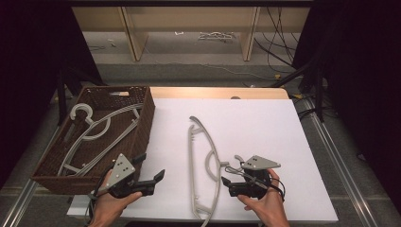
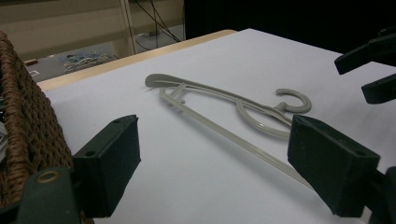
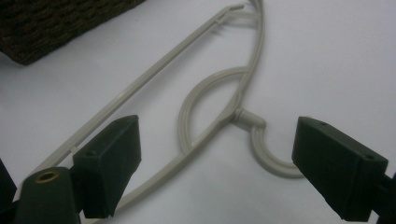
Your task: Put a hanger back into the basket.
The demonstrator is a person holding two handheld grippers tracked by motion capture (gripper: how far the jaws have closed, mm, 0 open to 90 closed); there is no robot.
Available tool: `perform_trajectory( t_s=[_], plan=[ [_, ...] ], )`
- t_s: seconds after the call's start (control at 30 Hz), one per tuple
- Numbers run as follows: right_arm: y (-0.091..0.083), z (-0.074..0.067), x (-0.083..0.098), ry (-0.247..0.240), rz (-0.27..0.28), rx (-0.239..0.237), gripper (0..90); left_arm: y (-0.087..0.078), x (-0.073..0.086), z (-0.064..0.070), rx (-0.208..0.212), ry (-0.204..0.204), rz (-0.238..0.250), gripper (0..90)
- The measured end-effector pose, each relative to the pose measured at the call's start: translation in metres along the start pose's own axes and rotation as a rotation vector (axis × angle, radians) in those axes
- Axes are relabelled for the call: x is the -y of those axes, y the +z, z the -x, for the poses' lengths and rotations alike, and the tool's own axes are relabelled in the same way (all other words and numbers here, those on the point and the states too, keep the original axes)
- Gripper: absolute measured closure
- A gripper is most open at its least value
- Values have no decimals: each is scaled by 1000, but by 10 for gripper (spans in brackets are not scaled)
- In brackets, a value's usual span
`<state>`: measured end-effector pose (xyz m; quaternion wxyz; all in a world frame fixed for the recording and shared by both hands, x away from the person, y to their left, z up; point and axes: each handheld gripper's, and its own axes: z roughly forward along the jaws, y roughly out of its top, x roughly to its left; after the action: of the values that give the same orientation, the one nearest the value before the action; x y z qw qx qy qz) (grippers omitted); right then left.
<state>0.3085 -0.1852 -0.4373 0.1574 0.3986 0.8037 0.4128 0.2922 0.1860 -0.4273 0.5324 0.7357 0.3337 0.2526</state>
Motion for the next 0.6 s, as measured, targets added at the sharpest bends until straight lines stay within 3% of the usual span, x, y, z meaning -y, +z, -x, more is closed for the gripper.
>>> perform_trajectory(
  t_s=[0.23, 0.4, 0.47, 0.5, 0.6],
  plan=[
    [17, -18, 5, -41, -121, -10, 166, 2, 7, 4, 4, 0, -8, 169],
    [30, -24, 7, -57, -195, -26, 167, 5, 8, 5, 12, 11, -24, 169],
    [37, -24, 9, -85, -202, -18, 167, 6, 9, 5, 13, 4, -31, 169],
    [38, -25, 9, -75, -233, -29, 167, 7, 10, 4, 14, 22, -31, 169],
    [47, -27, 10, -73, -272, -28, 173, 9, 11, 6, 20, -3, -37, 170]
  ],
)
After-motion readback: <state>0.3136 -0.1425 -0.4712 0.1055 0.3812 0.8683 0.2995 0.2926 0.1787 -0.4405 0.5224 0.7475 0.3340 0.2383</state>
